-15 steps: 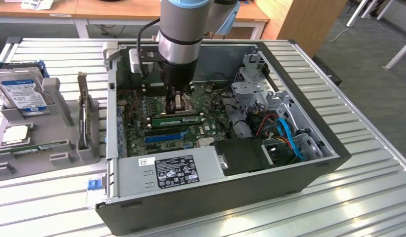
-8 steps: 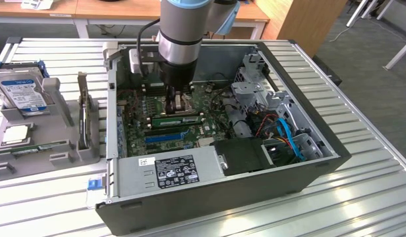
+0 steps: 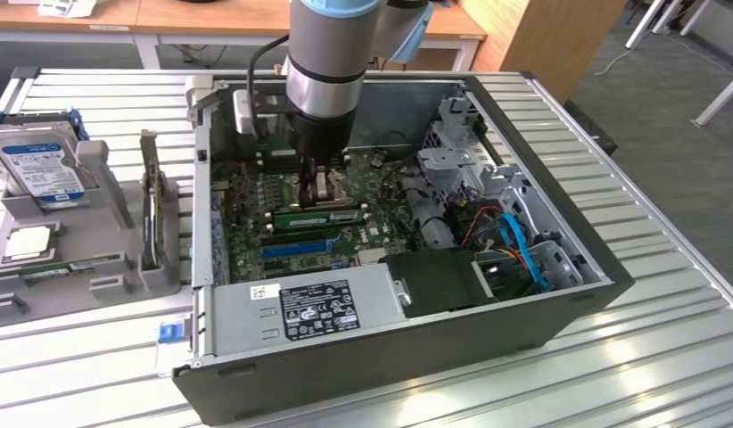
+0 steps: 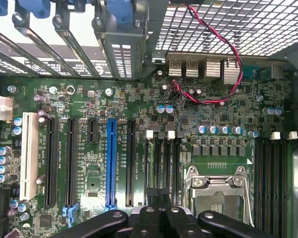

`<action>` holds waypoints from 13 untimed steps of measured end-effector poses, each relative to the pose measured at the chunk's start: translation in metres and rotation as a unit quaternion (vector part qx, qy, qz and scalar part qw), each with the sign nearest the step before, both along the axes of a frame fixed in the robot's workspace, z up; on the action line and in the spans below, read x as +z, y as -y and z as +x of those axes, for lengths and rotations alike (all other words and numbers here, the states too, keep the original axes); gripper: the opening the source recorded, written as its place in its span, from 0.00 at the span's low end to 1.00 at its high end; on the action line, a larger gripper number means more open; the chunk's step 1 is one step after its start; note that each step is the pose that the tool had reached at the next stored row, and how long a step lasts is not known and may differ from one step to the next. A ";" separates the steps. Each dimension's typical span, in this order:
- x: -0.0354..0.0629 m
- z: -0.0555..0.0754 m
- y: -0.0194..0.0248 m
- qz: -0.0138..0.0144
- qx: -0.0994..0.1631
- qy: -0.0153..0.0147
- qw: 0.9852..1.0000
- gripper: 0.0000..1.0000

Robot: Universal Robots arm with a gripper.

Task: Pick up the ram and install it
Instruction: 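Press down the ram until it locks into place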

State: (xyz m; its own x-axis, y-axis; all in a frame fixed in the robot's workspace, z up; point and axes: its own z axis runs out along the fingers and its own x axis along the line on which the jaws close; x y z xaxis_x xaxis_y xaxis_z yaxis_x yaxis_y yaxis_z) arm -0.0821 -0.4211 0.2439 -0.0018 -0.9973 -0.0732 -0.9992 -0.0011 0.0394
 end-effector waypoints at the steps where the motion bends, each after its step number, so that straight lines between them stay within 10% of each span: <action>1: -0.0001 0.000 0.0005 0.000 0.000 0.000 1.000 0.10; 13: -0.0027 0.000 0.0017 0.000 0.000 0.000 1.000 0.10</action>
